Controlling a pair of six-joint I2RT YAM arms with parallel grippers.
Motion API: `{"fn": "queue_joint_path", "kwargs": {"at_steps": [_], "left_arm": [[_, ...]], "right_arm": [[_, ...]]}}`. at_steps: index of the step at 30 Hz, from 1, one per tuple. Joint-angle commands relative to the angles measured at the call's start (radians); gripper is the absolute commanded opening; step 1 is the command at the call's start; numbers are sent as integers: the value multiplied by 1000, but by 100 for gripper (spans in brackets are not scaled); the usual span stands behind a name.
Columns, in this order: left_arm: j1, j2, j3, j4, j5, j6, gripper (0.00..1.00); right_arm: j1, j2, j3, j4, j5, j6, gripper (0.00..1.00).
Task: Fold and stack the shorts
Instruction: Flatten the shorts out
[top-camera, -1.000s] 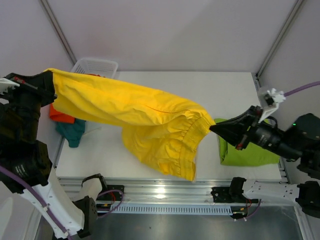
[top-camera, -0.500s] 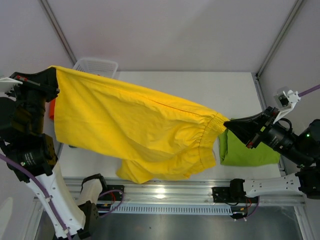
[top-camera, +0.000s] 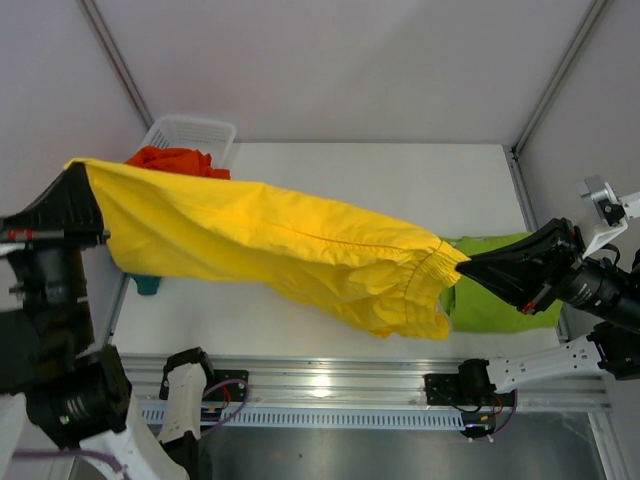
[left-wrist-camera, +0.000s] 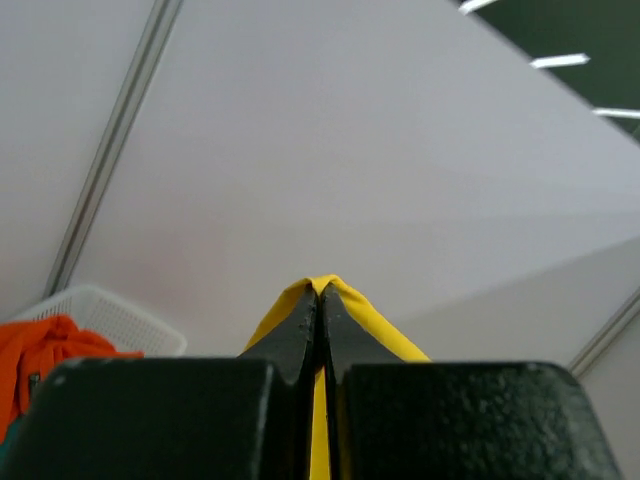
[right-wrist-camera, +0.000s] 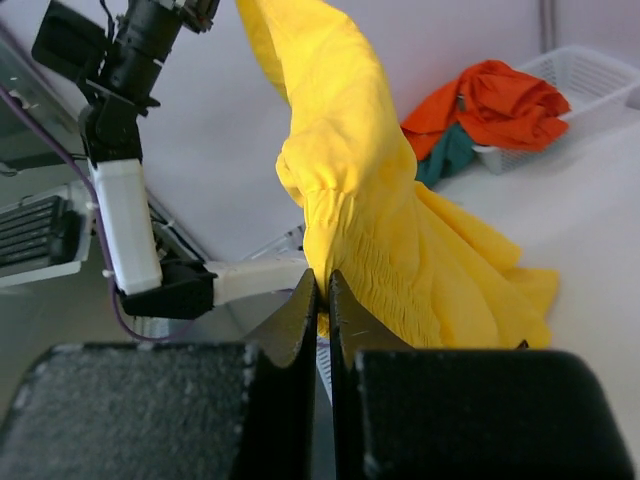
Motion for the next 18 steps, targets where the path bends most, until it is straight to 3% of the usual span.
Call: {"fn": "queue_joint_path", "kwargs": {"at_steps": [1, 3, 5, 10, 13, 14, 18], "left_arm": [[9, -92, 17, 112, -82, 20, 0], [11, -99, 26, 118, -91, 27, 0], [9, -74, 39, 118, -48, 17, 0], [9, 95, 11, 147, 93, -75, 0], [11, 138, -87, 249, 144, -143, 0], [9, 176, -99, 256, 153, -154, 0], [-69, 224, -162, 293, 103, -131, 0]], "right_arm": [[8, -7, -3, 116, -134, -43, 0], [10, -5, -2, 116, -99, -48, 0], [17, 6, -2, 109, 42, -53, 0], [155, 41, 18, 131, 643, -91, 0], [368, -57, -84, 465, 925, -360, 0], [483, -100, -130, 771, 944, -605, 0], [643, -276, -380, 1368, 883, -1064, 0]]}}
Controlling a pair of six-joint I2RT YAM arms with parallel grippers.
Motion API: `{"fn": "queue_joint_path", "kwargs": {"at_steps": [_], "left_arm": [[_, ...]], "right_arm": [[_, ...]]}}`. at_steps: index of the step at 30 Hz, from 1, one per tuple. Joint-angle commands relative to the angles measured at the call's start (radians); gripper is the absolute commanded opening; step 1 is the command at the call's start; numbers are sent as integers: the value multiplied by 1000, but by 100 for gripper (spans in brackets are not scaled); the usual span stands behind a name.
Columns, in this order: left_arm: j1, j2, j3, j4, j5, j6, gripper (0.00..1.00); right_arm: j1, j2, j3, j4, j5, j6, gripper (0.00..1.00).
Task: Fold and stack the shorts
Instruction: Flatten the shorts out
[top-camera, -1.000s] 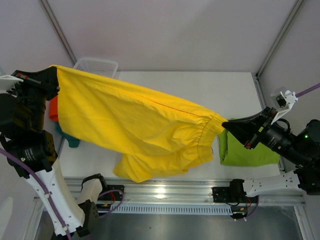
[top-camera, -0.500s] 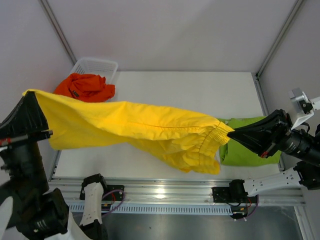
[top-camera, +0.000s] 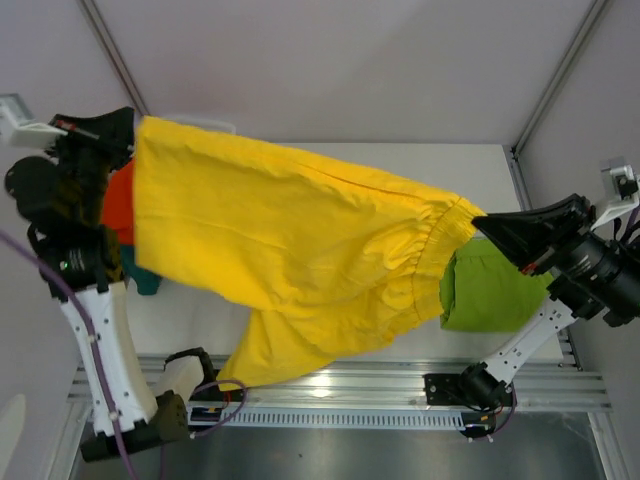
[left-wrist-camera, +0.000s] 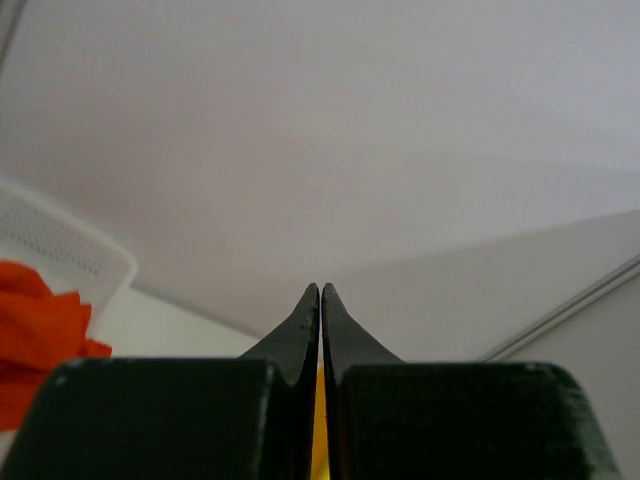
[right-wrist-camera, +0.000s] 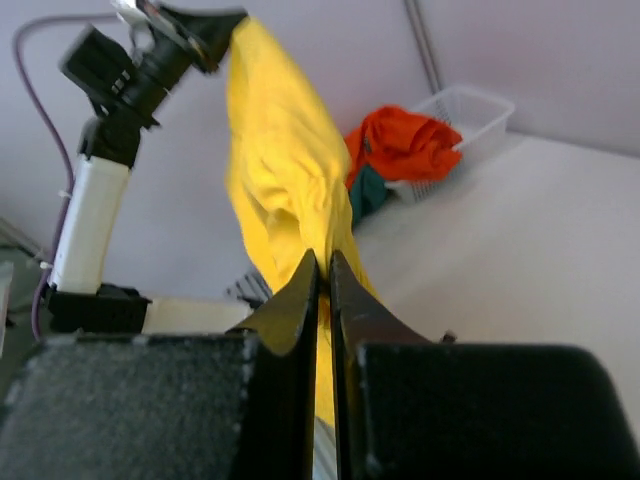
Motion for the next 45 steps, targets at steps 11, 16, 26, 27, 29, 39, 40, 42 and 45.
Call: {"fn": "queue_joint_path", "kwargs": {"at_steps": [11, 16, 26, 27, 29, 39, 40, 42, 45], "left_arm": [[-161, -42, -80, 56, -158, 40, 0], [-161, -136, -77, 90, -128, 23, 0], [-161, -193, -48, 30, -40, -9, 0], [-161, -202, -64, 28, -42, -8, 0], [-161, -208, -74, 27, -40, 3, 0], [-161, -121, -77, 44, 58, 35, 1], [-161, -121, -85, 48, 70, 37, 3], [-161, -105, -110, 51, 90, 34, 9], [-163, -84, -134, 50, 141, 37, 18]], "right_arm": [[-3, 58, 60, 674, 86, -627, 0], [-140, 256, 175, 418, 7, -521, 0], [-386, 596, 521, -1, -108, -330, 0], [-457, 690, 584, -114, -171, -248, 0], [-674, 752, 748, -394, -293, 9, 0], [-1694, 963, 890, -588, -1571, 578, 0], [-1694, 974, 893, -577, -1598, 585, 0], [-1698, 991, 898, -568, -1635, 605, 0], [-1680, 997, 878, -545, -1647, 624, 0]]}}
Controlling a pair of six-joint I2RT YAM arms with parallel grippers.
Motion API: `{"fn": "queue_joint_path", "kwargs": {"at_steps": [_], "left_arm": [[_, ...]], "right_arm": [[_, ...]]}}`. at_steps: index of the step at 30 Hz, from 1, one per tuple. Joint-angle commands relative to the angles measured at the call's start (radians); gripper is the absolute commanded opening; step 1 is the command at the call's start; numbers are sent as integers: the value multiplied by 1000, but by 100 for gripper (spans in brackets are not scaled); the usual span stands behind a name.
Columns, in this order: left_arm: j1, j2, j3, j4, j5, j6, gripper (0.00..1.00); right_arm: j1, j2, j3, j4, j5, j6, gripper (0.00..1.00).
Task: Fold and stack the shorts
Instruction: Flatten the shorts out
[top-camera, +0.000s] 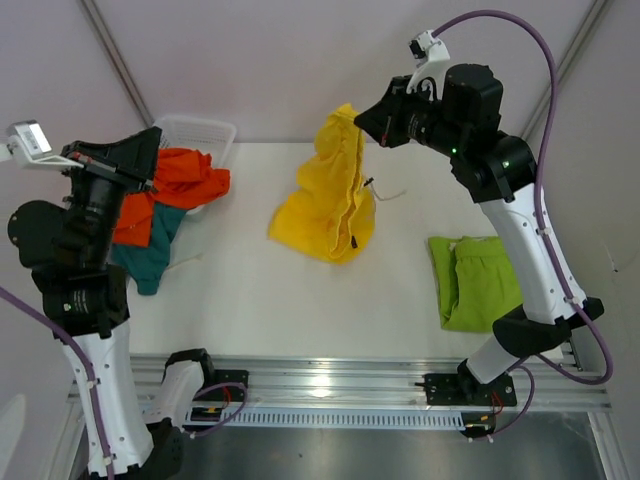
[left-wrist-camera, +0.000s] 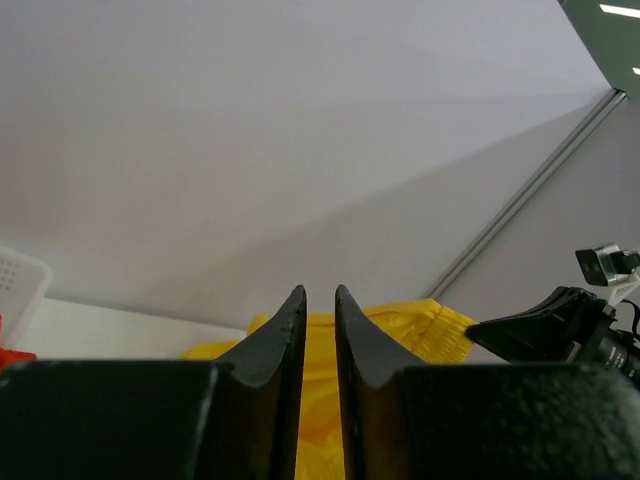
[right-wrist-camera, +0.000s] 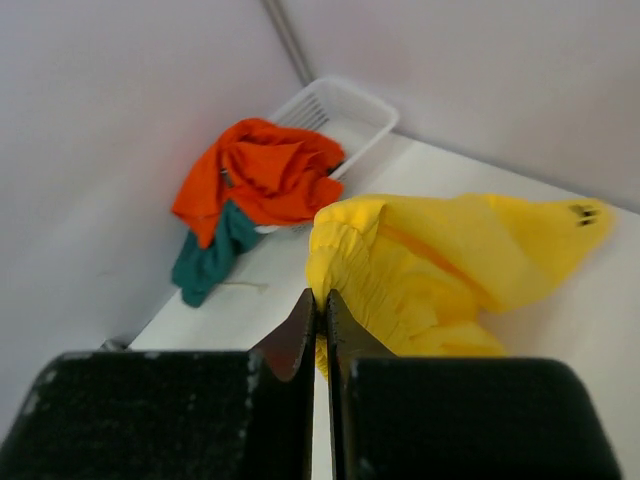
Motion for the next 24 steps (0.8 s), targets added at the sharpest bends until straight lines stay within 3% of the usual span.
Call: {"fn": "queue_joint_path", "kwargs": {"at_steps": [1, 6, 11, 14, 16, 19, 24], "left_arm": [[-3, 24, -24, 17, 123, 21, 21], [-84, 9, -84, -19, 154, 83, 47], [-320, -102, -262, 12, 27, 137, 74], [-503, -131, -484, 98, -80, 182, 81], [-668, -148, -542, 162, -172, 269, 84], [-788, -143, -650, 257, -243, 366, 90], [-868, -41, -751, 379, -260, 442, 96]], "right_arm": [[22, -29, 52, 84, -169, 75, 0], [48, -70, -17, 110, -114, 99, 0], [50, -95, -61, 122, -17, 135, 0], [42, -89, -51, 113, 20, 161, 0], [35, -81, -48, 113, 16, 176, 0], [31, -66, -41, 112, -9, 184, 0], [38, -61, -39, 112, -17, 197, 0]]}}
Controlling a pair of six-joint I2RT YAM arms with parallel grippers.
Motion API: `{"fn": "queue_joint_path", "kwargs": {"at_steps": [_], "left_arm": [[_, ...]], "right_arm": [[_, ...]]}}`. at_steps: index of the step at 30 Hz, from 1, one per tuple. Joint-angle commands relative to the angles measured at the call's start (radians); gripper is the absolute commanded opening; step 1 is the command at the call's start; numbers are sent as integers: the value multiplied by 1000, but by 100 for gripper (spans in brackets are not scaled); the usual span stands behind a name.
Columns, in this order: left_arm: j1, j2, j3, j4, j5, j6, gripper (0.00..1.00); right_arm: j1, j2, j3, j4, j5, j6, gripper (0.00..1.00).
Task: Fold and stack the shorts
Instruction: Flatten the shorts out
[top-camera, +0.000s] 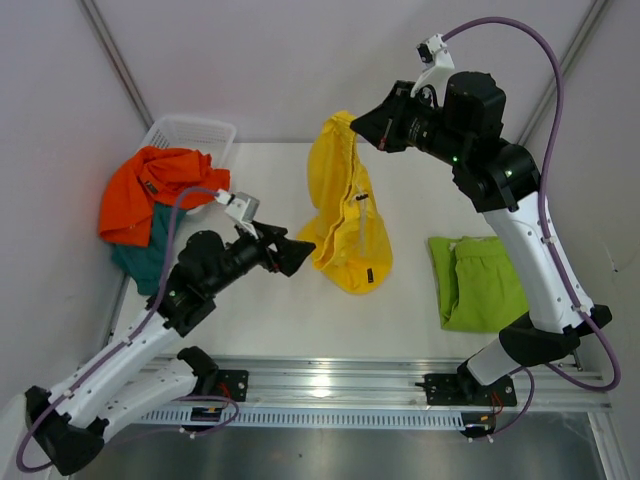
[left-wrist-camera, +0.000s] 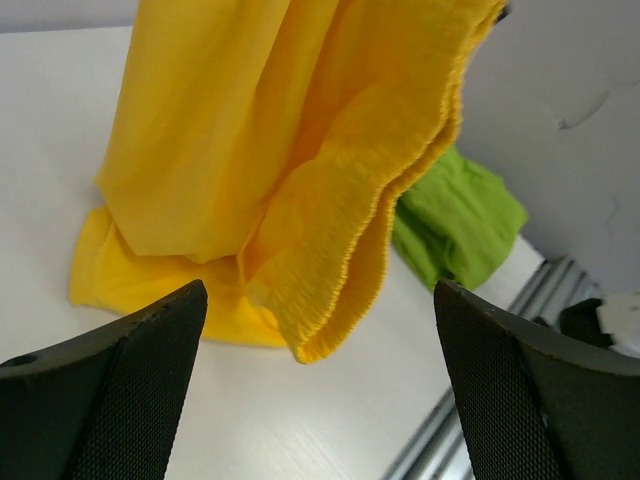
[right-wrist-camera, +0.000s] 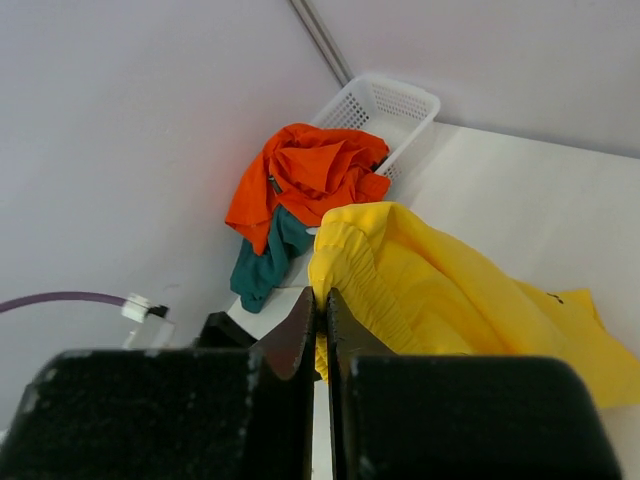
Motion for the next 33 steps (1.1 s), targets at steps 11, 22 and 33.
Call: {"fn": "queue_joint_path", "kwargs": {"at_steps": [11, 22, 33], "left_arm": [[-224, 240, 24, 225, -230, 270, 98], [-258, 294, -23, 233, -281, 281, 93], [-258, 312, -68, 224, -284, 256, 70]], "right_arm": [[1, -17, 33, 74, -7, 37, 0], [-2, -20, 33, 86, -13, 49, 0], [-9, -22, 33, 86, 2, 55, 0]]}}
